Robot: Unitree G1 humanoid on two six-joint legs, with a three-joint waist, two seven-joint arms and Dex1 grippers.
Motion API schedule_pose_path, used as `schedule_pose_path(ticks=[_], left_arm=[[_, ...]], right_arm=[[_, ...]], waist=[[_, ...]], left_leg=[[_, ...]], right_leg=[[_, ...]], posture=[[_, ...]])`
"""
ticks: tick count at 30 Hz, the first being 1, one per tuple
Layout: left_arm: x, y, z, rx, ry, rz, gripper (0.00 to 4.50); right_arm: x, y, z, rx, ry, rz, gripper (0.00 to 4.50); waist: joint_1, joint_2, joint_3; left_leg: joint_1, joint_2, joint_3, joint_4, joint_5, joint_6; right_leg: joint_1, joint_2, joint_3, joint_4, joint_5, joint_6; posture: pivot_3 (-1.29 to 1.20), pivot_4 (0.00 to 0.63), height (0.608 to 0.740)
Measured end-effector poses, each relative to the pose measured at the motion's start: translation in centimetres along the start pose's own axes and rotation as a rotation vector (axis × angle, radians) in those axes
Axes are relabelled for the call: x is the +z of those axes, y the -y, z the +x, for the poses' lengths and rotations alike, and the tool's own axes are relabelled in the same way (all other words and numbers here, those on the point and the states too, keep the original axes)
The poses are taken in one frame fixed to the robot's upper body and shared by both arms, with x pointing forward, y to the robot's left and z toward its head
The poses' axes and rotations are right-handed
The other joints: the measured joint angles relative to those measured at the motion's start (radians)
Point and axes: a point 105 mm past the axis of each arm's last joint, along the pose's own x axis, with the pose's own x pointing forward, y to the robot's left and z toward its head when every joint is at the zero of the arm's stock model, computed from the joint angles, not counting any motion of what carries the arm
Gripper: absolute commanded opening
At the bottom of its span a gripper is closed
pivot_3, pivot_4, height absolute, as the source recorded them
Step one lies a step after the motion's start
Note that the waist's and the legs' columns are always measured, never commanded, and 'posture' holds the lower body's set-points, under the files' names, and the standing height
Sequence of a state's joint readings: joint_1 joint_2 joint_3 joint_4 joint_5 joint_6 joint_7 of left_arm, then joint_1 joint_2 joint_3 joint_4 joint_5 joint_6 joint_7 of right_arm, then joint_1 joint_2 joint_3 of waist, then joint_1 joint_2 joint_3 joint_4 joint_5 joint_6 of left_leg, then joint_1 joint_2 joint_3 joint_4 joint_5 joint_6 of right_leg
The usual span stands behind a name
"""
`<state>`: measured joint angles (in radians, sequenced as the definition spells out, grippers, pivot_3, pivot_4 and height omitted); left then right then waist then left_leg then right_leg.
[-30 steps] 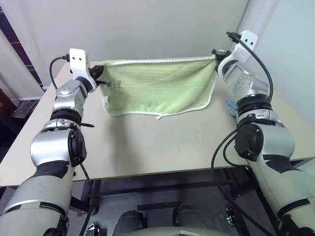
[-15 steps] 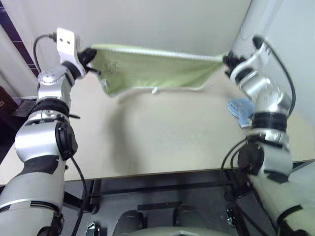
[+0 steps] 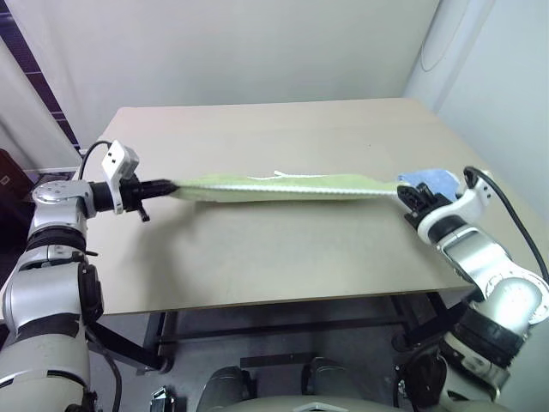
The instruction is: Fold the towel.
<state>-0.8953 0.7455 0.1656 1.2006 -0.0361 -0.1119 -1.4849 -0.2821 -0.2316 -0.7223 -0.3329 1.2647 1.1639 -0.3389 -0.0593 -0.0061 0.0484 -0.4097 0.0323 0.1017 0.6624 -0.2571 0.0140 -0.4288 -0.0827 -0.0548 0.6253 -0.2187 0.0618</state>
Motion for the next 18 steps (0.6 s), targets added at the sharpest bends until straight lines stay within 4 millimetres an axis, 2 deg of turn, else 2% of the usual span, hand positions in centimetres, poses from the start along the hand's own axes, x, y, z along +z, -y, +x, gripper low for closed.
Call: schedule_pose_path(ticks=[3,7,9,12,18], left_arm=[[-2.0,1.2,-0.9,-0.069,-0.061,-0.044,0.04],[-2.8,2.3,-1.7,-0.126,-0.105,-0.049,0.04],[-3.9,2.9,-2.5,-0.140,-0.155,-0.072,0.04],[-5.2,4.1,-3.6,-0.168,-0.209,-0.114,0.04],[-4.7,5.1,-5.2,-0.200,-0.241,-0.113,0.04]], right_arm=[[-1.7,1.0,-2.0,0.046,-0.083,0.072,0.00],[-3.2,2.3,-4.7,0.055,-0.159,0.073,0.00],[-4.6,2.4,-6.1,0.090,-0.216,0.079,0.00],[-5.5,2.0,-8.4,0.167,-0.284,0.060,0.00],[-7.0,2.2,-12.1,0.252,-0.402,0.068,0.00]], waist=[[0.002,0.000,0.000],[0.013,0.000,0.000],[0.013,0.000,0.000],[0.015,0.000,0.000],[0.022,0.000,0.000]], left_leg=[[0.000,0.000,0.000,0.000,0.000,0.000],[0.001,0.001,-0.001,0.000,0.000,0.000],[0.001,0.002,-0.001,-0.001,0.000,0.000],[0.001,0.002,-0.001,-0.001,-0.001,0.000],[0.001,0.002,-0.002,-0.002,-0.003,-0.003]], right_leg=[[0.000,0.000,0.000,-0.001,0.000,0.000],[0.002,0.000,0.001,-0.003,0.000,-0.001],[0.002,0.000,0.001,-0.005,0.000,-0.001],[0.002,-0.001,0.001,-0.007,0.000,-0.002],[0.003,-0.004,-0.001,-0.014,-0.001,0.001]], posture=[[0.00,0.000,0.740],[0.00,0.000,0.740],[0.00,0.000,0.740],[0.00,0.000,0.740],[0.00,0.000,0.740]])
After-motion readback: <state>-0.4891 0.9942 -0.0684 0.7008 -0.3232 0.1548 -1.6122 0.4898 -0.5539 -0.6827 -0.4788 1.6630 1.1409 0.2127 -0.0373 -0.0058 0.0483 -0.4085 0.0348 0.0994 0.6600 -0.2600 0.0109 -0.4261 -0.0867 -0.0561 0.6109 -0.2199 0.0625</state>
